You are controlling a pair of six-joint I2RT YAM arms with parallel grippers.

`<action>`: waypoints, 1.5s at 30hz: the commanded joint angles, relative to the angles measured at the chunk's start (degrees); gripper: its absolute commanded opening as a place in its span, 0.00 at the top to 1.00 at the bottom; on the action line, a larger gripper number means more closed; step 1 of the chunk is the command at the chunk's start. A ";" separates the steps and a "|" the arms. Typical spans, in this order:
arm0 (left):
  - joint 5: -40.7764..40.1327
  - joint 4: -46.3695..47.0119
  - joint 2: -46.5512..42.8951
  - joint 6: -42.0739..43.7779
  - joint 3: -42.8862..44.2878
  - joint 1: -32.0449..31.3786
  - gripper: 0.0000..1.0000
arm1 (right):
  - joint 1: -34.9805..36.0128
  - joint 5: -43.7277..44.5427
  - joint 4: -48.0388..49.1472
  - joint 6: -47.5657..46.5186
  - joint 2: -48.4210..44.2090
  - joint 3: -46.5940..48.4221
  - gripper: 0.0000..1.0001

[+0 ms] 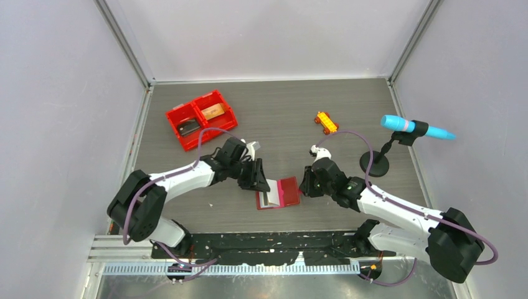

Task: Take the credit cards out of the card holder
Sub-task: Open the card holder at the center of the board.

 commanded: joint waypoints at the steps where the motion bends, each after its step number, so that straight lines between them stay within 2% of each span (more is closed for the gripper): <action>1: 2.58 3.47 2.20 -1.08 3.67 -2.36 0.61 | -0.26 0.54 1.46 -0.53 -1.08 1.28 0.73; 12: 6.70 11.15 8.35 -5.36 7.76 -7.12 0.62 | -0.22 0.09 -2.46 -1.44 -8.47 1.99 0.59; 21: 7.30 15.86 15.60 -7.47 11.68 -8.84 0.62 | -0.22 -1.45 -3.89 -1.51 -14.57 1.89 0.58; 27: 3.70 11.12 16.96 -5.14 14.47 -8.69 0.62 | -0.18 -6.69 -0.23 -1.36 -16.73 1.71 0.63; 33: 1.26 7.04 17.54 -3.71 16.05 -7.34 0.63 | 0.89 -11.97 6.78 1.53 -13.76 0.31 0.67; 42: 0.19 4.95 16.32 -2.03 15.13 -5.17 0.63 | 7.90 -10.01 19.29 7.77 -2.64 0.57 0.68; 45: 0.06 4.96 15.96 -1.98 14.65 -4.84 0.63 | 10.29 -8.02 20.85 8.68 1.86 1.73 0.68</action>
